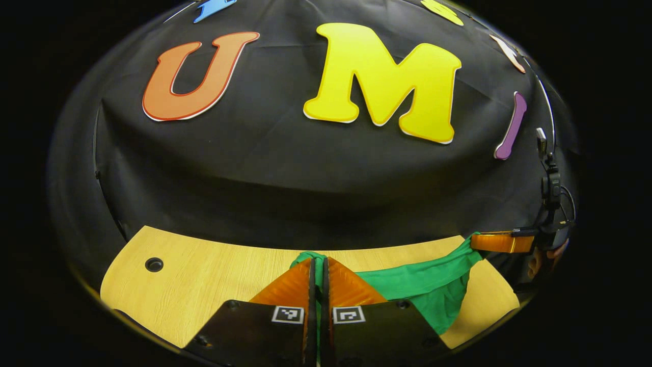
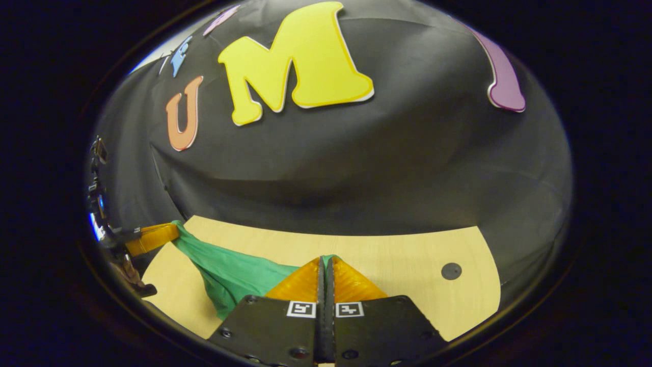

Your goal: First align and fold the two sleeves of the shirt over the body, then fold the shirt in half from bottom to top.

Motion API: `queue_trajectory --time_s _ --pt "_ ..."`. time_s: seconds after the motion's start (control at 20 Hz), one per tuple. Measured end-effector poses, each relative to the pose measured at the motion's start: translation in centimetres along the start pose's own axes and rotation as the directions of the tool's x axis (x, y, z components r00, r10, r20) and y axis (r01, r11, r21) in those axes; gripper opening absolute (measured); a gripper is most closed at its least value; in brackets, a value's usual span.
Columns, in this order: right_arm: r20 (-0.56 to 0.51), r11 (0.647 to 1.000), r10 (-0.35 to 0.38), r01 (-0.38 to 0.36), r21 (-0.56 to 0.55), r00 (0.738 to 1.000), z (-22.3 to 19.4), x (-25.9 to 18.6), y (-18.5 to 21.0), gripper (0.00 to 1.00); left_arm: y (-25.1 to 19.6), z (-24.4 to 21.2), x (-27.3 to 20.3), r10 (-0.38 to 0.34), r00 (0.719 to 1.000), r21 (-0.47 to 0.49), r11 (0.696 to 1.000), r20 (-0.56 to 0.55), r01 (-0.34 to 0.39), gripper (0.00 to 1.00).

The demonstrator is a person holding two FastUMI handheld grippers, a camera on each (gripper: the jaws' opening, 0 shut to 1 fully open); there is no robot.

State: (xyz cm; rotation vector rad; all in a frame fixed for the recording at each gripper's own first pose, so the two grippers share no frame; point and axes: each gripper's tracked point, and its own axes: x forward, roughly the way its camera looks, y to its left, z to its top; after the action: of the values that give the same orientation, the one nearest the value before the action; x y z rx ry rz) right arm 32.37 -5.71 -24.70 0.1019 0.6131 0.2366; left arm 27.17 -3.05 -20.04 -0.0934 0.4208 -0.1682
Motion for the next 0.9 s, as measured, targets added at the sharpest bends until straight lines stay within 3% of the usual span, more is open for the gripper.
queue_trajectory --time_s 0.2,0.25,0.3,0.35,0.45,0.55,0.6,0.65,0.9 --pt "-0.033 1.000 -0.026 0.026 -0.001 0.999 -1.5 2.5 -0.9 0.00 0.5 -2.3 1.9 0.019 0.999 -0.039 0.999 -0.042 -0.021 0.11" --pt "-0.044 1.000 -0.024 0.024 0.002 0.999 -1.8 2.9 -0.8 0.00 1.2 -2.9 2.2 0.048 0.997 -0.036 0.998 -0.057 -0.050 0.17" --pt "-0.050 1.000 -0.030 0.030 0.000 0.998 -2.3 3.3 -1.2 0.07 1.8 -3.5 2.5 0.081 0.994 -0.024 0.996 -0.078 -0.083 0.20" --pt "-0.049 0.999 -0.042 0.042 -0.004 0.998 -2.5 3.5 -1.5 0.16 2.4 -4.2 2.4 0.109 0.990 -0.014 0.994 -0.093 -0.110 0.35" --pt "-0.026 0.998 -0.055 0.054 -0.021 0.998 -2.5 3.2 -1.4 0.47 3.3 -4.6 2.2 0.157 0.984 0.003 0.988 -0.087 -0.157 0.68" --pt "0.033 0.994 -0.099 0.100 -0.047 0.995 -1.8 2.4 -2.1 0.78 2.9 -4.6 1.9 0.154 0.985 0.004 0.988 -0.080 -0.154 1.00" --pt "0.054 0.991 -0.115 0.119 -0.062 0.992 -1.9 2.1 -2.1 0.94 2.6 -4.7 1.7 0.152 0.985 0.007 0.988 -0.079 -0.152 1.00" --pt "0.065 0.990 -0.120 0.125 -0.070 0.991 -1.8 1.8 -2.0 0.96 2.4 -4.8 1.2 0.146 0.986 0.010 0.989 -0.074 -0.146 1.00" --pt "0.089 0.989 -0.116 0.124 -0.081 0.989 -1.8 -0.5 -0.7 0.96 1.3 -3.9 -1.6 0.141 0.989 0.013 0.990 -0.044 -0.140 1.00"
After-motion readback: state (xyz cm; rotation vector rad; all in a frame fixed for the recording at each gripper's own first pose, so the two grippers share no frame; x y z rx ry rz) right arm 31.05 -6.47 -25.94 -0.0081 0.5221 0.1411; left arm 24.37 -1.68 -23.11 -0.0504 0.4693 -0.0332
